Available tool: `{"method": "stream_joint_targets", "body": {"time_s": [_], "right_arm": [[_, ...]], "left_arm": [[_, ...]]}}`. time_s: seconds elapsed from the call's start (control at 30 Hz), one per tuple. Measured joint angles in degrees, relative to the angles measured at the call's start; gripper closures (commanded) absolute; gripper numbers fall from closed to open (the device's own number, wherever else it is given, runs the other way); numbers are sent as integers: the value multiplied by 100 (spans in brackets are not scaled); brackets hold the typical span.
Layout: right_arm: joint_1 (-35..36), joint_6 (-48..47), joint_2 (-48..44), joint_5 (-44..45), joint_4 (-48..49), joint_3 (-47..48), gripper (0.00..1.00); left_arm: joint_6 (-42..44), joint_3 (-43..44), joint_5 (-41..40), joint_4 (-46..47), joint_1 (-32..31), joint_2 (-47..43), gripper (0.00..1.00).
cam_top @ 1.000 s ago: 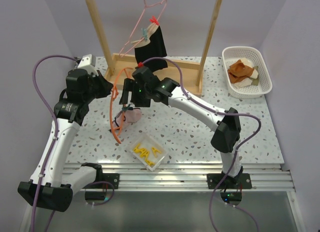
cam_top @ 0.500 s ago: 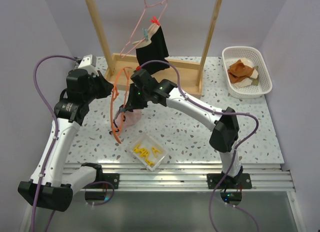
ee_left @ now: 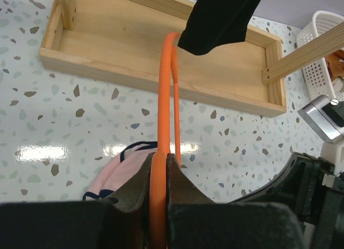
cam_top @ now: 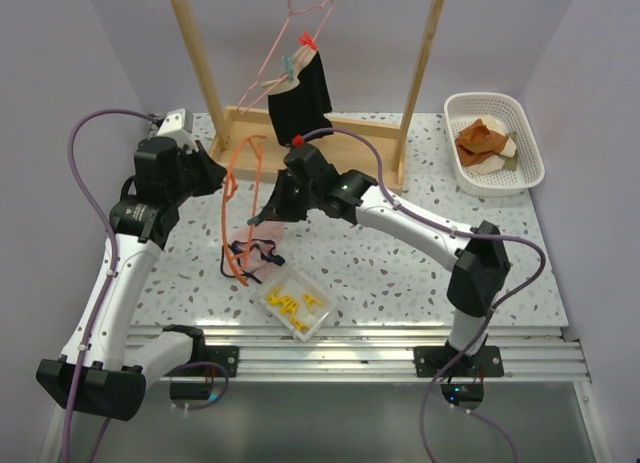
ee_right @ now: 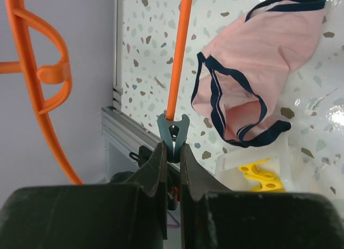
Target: Remove the underwear clipped to the hanger
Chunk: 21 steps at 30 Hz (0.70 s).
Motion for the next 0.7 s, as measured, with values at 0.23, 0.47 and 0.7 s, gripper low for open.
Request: {"method": "stream_joint_targets", "body": {"time_s": [0.23,0.47,0.7], "right_arm": [[-385,157,-909,-498,380,-942,100],[-636,-52,-1676,-1340,588,-2096,100],[-315,-1250,-1685,-1207,-719,-2221,100]], "left_arm": [[70,-13,-195,20,20,0,100],[107,-216,-282,22,26,-11,100],[107,-428,-348,-92,26,-133,100]]}}
